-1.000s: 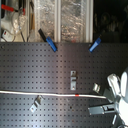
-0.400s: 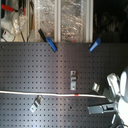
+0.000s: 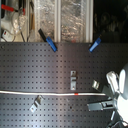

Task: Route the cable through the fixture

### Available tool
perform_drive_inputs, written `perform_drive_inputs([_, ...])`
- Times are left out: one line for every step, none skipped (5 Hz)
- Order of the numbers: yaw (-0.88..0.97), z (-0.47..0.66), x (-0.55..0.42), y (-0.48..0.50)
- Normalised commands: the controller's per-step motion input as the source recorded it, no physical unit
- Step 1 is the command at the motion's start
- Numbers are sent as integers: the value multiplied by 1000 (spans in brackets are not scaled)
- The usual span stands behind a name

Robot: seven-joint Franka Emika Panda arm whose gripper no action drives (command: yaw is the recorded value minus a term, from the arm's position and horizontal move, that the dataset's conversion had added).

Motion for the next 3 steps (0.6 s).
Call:
perform_drive_inputs([0,-5,34,223])
perform_drive_inputs([0,9,-53,123])
perform_drive_inputs([77,31,-326,-37])
